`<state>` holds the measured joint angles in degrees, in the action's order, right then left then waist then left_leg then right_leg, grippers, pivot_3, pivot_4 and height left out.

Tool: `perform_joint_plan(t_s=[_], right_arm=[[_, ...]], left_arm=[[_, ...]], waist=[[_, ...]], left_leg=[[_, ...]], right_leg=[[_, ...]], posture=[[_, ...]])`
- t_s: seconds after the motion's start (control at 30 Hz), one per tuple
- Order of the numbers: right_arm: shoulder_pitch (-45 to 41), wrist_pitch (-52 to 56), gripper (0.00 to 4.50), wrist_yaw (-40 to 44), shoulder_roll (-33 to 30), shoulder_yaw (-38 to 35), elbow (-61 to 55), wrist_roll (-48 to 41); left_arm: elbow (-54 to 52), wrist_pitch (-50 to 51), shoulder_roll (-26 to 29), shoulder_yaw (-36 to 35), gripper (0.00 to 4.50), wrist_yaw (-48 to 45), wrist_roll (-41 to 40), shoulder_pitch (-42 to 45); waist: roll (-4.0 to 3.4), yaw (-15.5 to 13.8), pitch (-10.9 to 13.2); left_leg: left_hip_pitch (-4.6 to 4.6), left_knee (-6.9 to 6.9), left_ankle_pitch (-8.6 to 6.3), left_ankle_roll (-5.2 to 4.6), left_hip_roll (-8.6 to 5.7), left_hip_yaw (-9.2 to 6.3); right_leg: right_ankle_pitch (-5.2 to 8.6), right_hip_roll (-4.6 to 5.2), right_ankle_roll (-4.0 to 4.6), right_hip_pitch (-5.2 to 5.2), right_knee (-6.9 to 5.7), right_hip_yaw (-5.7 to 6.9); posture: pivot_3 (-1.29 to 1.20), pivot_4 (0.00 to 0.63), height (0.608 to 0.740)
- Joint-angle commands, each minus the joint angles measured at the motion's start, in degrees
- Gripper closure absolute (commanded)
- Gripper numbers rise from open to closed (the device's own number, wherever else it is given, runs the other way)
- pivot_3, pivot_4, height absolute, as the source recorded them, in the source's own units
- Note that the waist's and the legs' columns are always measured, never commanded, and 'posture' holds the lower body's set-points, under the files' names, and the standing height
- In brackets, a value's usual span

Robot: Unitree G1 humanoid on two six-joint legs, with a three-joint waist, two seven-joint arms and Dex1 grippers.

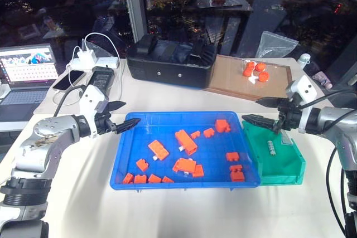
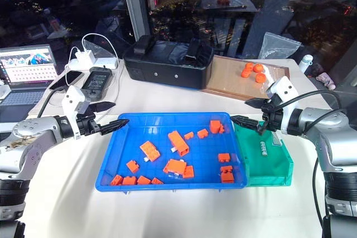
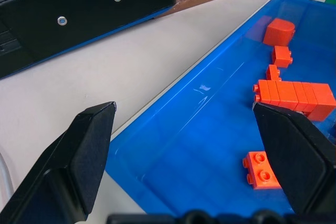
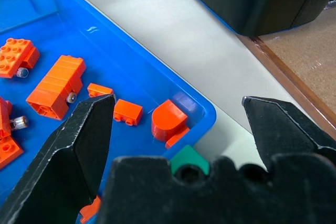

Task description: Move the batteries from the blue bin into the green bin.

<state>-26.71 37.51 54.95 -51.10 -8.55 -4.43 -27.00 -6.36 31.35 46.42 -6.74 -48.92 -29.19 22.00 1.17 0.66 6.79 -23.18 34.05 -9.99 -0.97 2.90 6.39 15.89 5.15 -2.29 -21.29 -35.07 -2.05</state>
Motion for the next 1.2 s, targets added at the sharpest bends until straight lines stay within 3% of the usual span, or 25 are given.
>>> perform_joint_plan(t_s=[0.03, 0.13, 0.33, 0.47, 0.57, 0.73, 1.03, 1.2], right_arm=[[-1.3, 1.6, 0.02, 0.6, -0.8, -0.9, -4.2, -1.9], [-3.3, 1.7, 0.02, 6.7, -1.9, 9.1, -12.0, -0.9], [-9.6, -1.0, 0.02, 10.7, 2.5, 22.9, -15.9, 3.9], [-12.9, -1.8, 0.02, 8.6, 8.5, 29.1, -11.9, 8.7], [-15.8, 4.0, 0.02, 4.9, 12.2, 33.0, -6.8, 12.7], [-18.4, 18.2, 0.02, -3.8, 20.6, 31.3, -4.2, 12.2], [-14.7, 21.2, 0.02, -13.2, 26.2, 33.4, -2.8, 16.1], [-14.6, 19.1, 1.39, -15.2, 26.5, 33.6, -2.9, 17.8]], left_arm=[[-0.9, 0.3, 2.0, 0.6, 0.0, -3.5, 0.0, 2.7], [-2.2, 3.8, 2.1, -0.7, 0.0, -8.8, -6.2, 4.5], [-6.1, 3.3, 4.7, 0.7, 0.0, -15.6, -6.4, 1.2], [-7.8, 4.3, 6.1, -0.1, 0.0, -17.4, -7.1, -0.5], [-9.3, 4.6, 6.8, -0.8, 0.0, -17.3, -7.2, -2.2], [-12.2, 5.5, 10.4, -0.9, 0.0, -17.8, -6.0, -7.8], [-14.7, 6.1, 10.8, -2.1, 0.0, -17.4, -7.2, -9.7], [-14.3, 5.2, 10.8, -1.5, 0.0, -17.1, -6.3, -8.8]], waist=[[0.0, 0.0, 0.0], [0.0, 0.0, 0.0], [-0.01, 0.3, 0.0], [0.02, 0.0, 0.0], [0.03, -0.3, 0.0], [0.14, 0.0, 0.0], [0.14, -0.1, 0.0], [0.14, 0.0, 0.0]], left_leg=[[0.0, 0.0, 0.0, 0.0, 0.0, 0.0], [-0.05, 0.01, 0.0, 0.0, -0.01, -0.01], [-0.03, 0.01, 0.0, -0.01, 0.04, -0.03], [-0.1, 0.1, 0.01, -0.01, 0.06, -0.02], [-0.18, 0.26, 0.01, -0.01, 0.06, -0.03], [-0.39, 0.42, 0.01, -0.01, 0.09, 0.04], [-0.43, 0.47, 0.05, 0.06, 0.12, -0.03], [-0.5, 0.5, 0.06, 0.06, 0.11, -0.02]], right_leg=[[0.0, 0.0, 0.0, 0.0, 0.0, 0.0], [0.0, -0.01, 0.0, -0.06, -0.04, 0.02], [0.01, -0.19, 0.06, -0.11, -0.03, -0.04], [0.01, -0.23, 0.11, -0.22, -0.1, -0.02], [0.01, -0.24, 0.11, -0.53, -0.18, -0.01], [0.02, -0.1, 0.23, -0.84, -0.72, -0.07], [0.13, -0.19, 0.43, -0.94, -0.96, 0.04], [0.12, -0.21, 0.4, -0.92, -1.0, 0.03]], posture=[[0.0, 0.15, 0.735], [0.0, 0.15, 0.735], [0.0, 0.15, 0.735], [0.0, 0.15, 0.735], [0.0, 0.15, 0.735], [0.0, 0.15, 0.735], [0.0, 0.15, 0.735], [0.0, 0.15, 0.735]])
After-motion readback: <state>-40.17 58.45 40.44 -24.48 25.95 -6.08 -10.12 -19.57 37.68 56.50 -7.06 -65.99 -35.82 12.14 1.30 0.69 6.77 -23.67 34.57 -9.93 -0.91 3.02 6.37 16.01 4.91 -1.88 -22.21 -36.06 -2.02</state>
